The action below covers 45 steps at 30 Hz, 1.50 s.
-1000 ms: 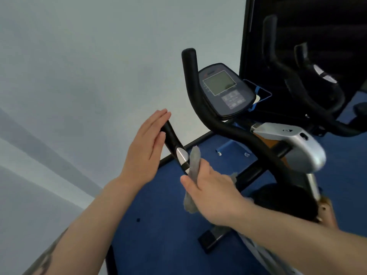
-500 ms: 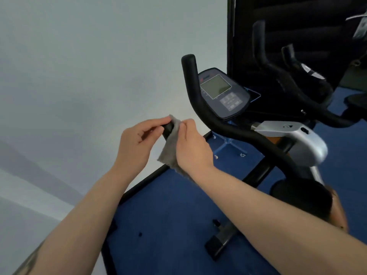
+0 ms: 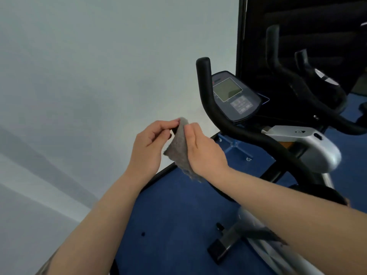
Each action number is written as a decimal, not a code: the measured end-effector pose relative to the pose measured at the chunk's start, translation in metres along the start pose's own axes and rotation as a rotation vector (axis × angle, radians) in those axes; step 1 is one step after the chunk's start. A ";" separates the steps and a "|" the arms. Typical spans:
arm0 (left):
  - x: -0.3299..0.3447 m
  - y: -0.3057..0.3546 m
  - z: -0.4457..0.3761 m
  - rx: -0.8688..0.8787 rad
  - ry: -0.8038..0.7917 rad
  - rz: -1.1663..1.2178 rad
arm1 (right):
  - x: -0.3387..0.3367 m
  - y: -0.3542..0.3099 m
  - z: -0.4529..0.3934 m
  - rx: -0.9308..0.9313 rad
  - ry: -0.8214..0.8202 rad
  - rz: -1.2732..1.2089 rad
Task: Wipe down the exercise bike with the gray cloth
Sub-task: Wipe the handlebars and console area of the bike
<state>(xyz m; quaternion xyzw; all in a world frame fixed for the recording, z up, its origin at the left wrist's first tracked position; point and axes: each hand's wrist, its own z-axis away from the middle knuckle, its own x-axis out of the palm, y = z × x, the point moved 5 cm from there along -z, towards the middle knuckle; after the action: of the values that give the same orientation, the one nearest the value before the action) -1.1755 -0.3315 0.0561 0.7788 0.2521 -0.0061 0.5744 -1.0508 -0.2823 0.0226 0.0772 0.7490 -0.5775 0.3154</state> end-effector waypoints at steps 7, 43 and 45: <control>0.009 0.003 0.009 0.038 0.107 -0.025 | -0.001 -0.010 -0.015 -0.058 0.020 -0.080; 0.090 -0.025 0.085 0.059 0.036 -0.228 | -0.087 0.085 0.039 -0.319 -1.121 0.569; 0.093 -0.024 0.086 0.027 0.070 -0.221 | -0.095 0.089 0.037 -0.324 -1.140 0.607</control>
<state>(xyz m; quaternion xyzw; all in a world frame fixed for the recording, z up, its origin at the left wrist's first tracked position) -1.0796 -0.3682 -0.0224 0.7536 0.3560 -0.0456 0.5506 -0.9186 -0.2643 -0.0010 -0.0811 0.4873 -0.2939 0.8183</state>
